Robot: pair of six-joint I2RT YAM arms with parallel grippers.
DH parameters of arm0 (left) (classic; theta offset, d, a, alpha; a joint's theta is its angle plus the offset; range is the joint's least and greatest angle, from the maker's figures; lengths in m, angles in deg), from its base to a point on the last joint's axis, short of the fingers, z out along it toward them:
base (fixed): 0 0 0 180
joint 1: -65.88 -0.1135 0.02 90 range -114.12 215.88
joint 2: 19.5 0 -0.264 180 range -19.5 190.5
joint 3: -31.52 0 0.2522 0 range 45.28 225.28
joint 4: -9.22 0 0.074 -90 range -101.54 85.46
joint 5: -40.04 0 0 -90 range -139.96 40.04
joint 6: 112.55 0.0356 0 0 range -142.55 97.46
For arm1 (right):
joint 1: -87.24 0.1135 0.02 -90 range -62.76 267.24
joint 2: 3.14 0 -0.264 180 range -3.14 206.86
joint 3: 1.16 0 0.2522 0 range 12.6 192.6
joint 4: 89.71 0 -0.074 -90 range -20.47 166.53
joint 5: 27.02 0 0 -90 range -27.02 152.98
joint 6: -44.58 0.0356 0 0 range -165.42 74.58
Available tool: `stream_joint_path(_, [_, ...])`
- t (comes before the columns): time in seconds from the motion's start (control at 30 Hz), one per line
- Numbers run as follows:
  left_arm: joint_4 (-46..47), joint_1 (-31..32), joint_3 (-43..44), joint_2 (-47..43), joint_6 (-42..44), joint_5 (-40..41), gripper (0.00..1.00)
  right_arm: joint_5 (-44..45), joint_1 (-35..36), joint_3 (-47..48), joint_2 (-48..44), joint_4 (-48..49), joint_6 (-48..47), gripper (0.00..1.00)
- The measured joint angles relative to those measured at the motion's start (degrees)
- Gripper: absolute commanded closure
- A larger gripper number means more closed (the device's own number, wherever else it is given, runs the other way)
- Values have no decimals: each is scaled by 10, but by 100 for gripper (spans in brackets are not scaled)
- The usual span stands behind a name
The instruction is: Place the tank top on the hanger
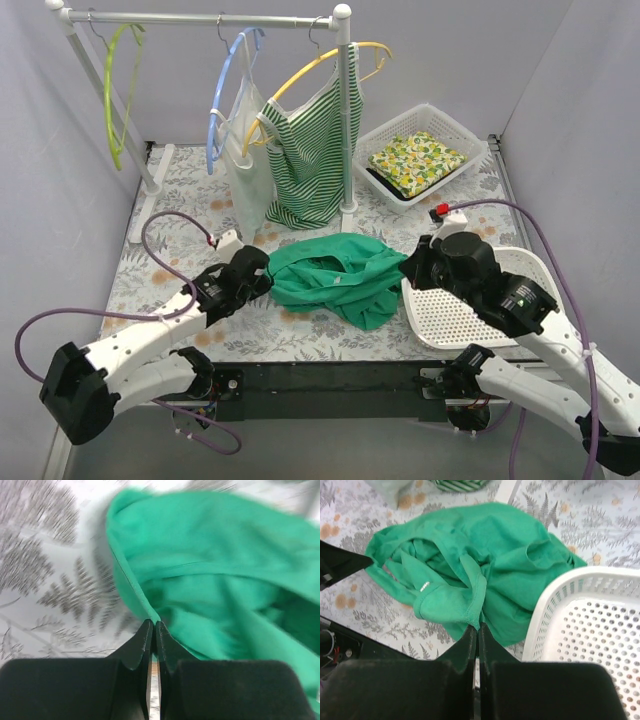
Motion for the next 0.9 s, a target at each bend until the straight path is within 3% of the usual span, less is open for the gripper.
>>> stream_joint_path(0.23, [2,0,158,-137,154,-5,100,52,0,143,99,31,-33,99])
stream_joint_path(0.33, [2,0,262,-140,228,-6,100,64,-2,241,156,46,-49,99])
stream_joint_path(0.67, [98,0,572,-15,410,-28,100,119,-3,643,333,130,-132,99])
stream_joint_path(0.77, [123,0,664,40,443,-45,100,139,-3,701,356,170,-158,99])
stream_joint_path(0.9, [134,0,794,112,476,-61,100,167,-3,710,359,224,-191,99])
